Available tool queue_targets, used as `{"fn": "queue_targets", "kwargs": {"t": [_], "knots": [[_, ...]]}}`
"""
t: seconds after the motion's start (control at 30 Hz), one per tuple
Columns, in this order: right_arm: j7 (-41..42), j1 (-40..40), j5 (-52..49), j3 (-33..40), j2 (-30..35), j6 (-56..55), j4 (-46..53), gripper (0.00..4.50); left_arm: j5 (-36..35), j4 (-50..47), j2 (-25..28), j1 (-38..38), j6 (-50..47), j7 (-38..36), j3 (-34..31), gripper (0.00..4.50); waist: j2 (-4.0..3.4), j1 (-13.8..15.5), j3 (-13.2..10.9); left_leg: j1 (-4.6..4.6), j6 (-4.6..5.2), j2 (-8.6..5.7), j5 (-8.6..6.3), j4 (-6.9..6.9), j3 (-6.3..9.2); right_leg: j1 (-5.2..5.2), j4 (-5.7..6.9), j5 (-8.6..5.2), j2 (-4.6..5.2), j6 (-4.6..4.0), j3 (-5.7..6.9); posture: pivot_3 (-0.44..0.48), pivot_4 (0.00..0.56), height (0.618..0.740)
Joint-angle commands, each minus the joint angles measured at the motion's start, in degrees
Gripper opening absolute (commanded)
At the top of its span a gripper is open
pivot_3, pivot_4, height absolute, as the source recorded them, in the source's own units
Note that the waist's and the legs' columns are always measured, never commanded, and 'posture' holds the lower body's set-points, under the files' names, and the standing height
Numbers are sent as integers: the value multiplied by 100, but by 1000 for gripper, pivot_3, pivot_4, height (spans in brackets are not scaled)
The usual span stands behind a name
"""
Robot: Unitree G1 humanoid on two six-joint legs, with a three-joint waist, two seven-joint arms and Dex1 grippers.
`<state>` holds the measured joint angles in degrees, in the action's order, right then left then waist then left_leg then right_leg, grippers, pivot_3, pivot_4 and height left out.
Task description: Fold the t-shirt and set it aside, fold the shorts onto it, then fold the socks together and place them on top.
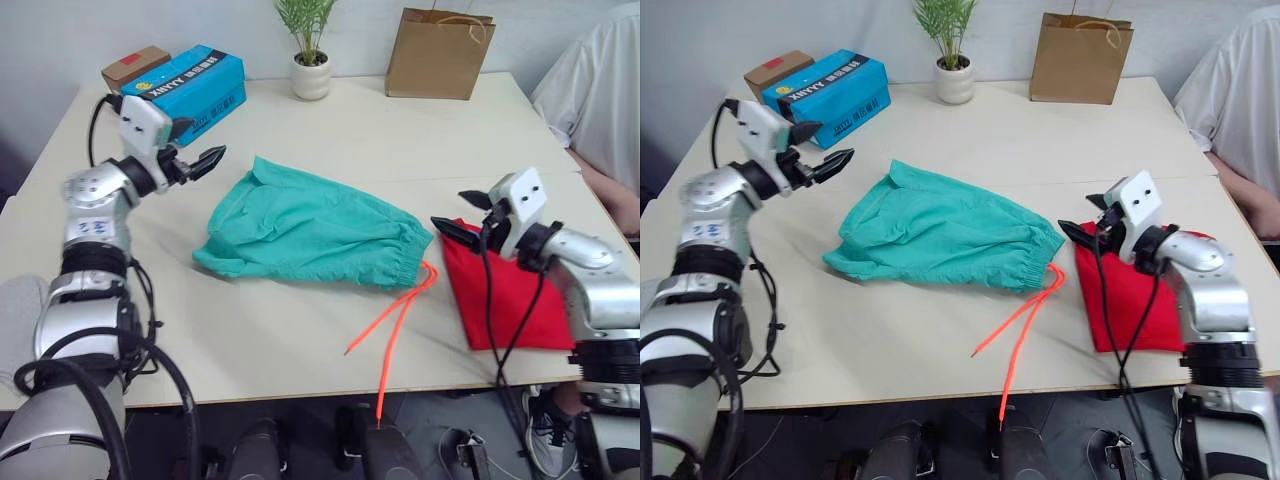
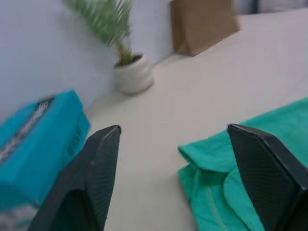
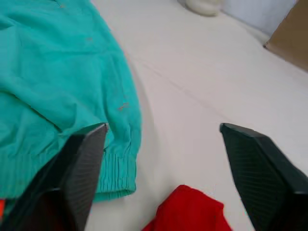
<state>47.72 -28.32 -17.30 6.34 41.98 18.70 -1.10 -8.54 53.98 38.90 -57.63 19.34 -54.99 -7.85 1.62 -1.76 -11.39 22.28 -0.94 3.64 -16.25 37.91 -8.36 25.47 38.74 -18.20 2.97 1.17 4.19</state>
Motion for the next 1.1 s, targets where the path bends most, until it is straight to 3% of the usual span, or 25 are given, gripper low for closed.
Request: {"fn": "queue_targets", "kwargs": {"t": [0.03,0.13,0.23,0.33,0.53,0.6,0.8,1.0,1.1], "knots": [[593,231,-76,-562,42,-180,1049,4491,-80,-1360,209,839,192,-1195,472,4498,0,2,2,-5,-2,2,-1,0,-3,0,3,0,-5,0,-7,0,150,740],[626,454,199,-1221,-135,-163,1605,4491,-305,-2428,311,1632,-193,-1682,670,4498,2,9,2,-9,-10,17,-4,8,-5,-4,6,0,-28,-2,-25,0,150,740],[237,494,522,-1592,-510,-150,1662,4491,-36,-2782,280,1990,-126,-1564,851,4498,5,14,3,-6,-10,18,-5,15,-4,-3,7,1,-32,-3,-36,0,150,740],[-131,491,1325,-2007,-616,-424,1412,4491,502,-2545,159,2001,238,-1232,1147,4498,12,44,7,-7,-7,13,-5,20,-4,-4,9,2,-30,-4,-42,0,150,740],[-357,761,1931,-2124,-510,-719,1210,4491,1011,-1721,51,1829,610,-1004,1486,4498,22,31,13,-5,1,13,-10,16,-7,-3,2,3,-31,-2,-44,0,150,740],[-455,809,2085,-2052,-473,-902,1076,4112,1326,-1305,75,1690,828,-617,1572,4500,25,29,16,-8,0,15,-11,15,-8,-3,2,3,-31,-3,-43,0,150,740],[-521,771,2238,-1933,-402,-1525,685,2248,1794,-359,121,1368,1098,219,1698,3031,30,18,22,-24,6,14,-7,16,-8,-14,9,14,-31,-12,-44,0,150,740],[63,591,1923,-1913,-273,-2488,243,112,1138,-714,286,1791,709,-1057,1630,1051,29,-23,27,-29,-4,20,-2,15,-18,-13,14,14,-38,-14,-44,0,150,740],[396,465,1836,-1936,-166,-2985,-35,0,630,-1540,485,2335,141,-1414,1397,92,28,-70,28,-39,-11,27,-5,9,-28,-13,14,10,-40,-19,-48,0,150,740]]}}
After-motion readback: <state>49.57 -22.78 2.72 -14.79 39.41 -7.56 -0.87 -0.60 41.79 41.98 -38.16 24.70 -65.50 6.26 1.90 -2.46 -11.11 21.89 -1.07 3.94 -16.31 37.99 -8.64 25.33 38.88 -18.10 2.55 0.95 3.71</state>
